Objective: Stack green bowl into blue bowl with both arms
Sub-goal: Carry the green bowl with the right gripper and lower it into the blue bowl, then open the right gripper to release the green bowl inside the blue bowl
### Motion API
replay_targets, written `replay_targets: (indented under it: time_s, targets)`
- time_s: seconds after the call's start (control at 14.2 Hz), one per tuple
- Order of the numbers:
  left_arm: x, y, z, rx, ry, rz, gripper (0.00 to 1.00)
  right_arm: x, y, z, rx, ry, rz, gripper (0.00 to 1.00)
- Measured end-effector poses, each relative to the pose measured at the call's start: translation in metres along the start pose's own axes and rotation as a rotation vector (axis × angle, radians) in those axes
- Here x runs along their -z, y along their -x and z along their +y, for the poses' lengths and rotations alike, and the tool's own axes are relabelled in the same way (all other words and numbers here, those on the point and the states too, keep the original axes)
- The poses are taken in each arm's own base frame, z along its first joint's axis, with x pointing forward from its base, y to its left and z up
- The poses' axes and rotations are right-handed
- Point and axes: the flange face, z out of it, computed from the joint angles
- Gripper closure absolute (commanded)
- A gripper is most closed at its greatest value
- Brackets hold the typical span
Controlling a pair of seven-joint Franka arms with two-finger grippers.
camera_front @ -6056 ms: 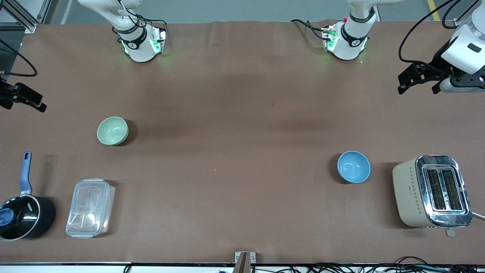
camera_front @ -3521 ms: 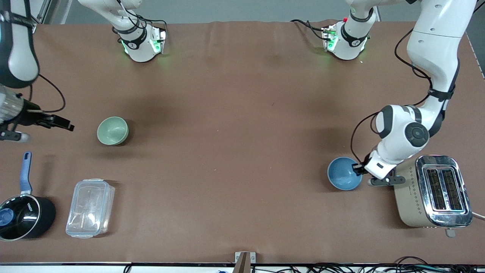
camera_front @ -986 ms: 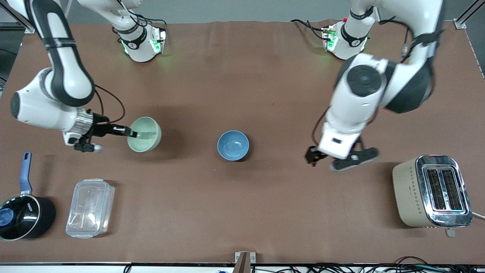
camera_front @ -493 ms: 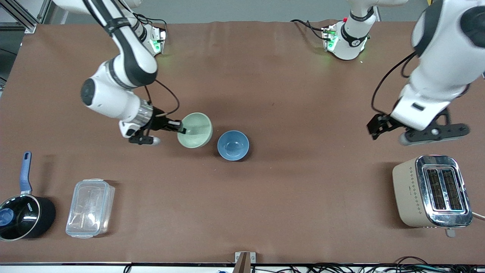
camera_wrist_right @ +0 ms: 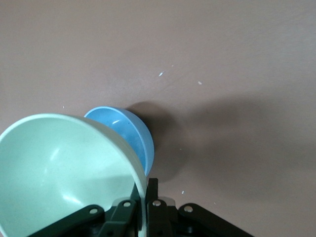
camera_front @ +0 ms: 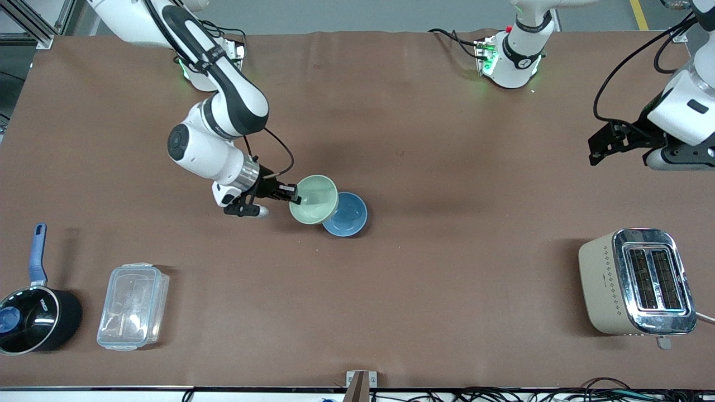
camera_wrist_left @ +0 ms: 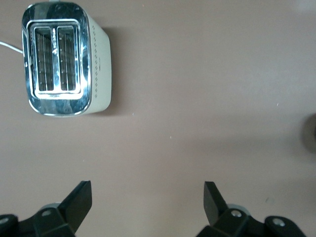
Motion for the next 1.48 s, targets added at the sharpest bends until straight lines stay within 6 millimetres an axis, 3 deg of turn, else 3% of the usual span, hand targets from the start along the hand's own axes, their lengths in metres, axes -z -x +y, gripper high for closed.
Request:
replay_targets:
  time_s: [0.35, 0.7, 1.13, 1.48]
  targets:
    - [-0.002, 0.020, -0.021, -0.021, -0.008, -0.031, 0.00, -0.017, -0.003, -0.021, 0.053, 0.059, 0.027, 0.97]
    - [0.005, 0.026, -0.012, -0.037, -0.008, -0.023, 0.00, -0.042, 0.009, -0.042, 0.041, 0.114, 0.032, 0.97]
    - [0.007, 0.030, -0.010, -0.036, -0.009, -0.032, 0.00, -0.071, 0.016, -0.043, 0.032, 0.104, 0.036, 0.97]
    - [0.007, 0.031, -0.010, -0.028, 0.030, -0.041, 0.00, -0.076, 0.014, -0.044, 0.048, 0.112, 0.038, 0.97]
